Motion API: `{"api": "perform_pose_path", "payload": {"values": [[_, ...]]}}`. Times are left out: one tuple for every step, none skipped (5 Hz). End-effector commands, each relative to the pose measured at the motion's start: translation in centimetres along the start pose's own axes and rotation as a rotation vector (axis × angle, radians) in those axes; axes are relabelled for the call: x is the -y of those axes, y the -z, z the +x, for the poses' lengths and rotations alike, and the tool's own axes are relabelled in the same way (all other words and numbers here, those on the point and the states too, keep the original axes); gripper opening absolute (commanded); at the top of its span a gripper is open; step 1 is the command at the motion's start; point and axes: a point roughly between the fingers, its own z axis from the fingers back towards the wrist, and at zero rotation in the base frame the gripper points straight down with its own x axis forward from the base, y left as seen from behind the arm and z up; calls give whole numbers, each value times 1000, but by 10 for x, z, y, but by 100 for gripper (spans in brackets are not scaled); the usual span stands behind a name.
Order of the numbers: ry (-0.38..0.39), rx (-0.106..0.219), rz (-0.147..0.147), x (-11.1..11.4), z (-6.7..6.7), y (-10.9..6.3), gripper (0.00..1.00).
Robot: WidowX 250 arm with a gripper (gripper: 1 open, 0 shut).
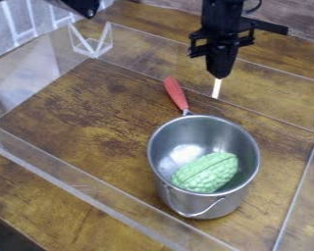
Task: Move the orange spoon to the right
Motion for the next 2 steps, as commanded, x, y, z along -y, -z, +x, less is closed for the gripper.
{"api": "perform_pose_path", "payload": {"values": [[2, 66, -137, 6, -5, -59, 100], [-6, 69, -132, 5, -8, -52, 0]]}}
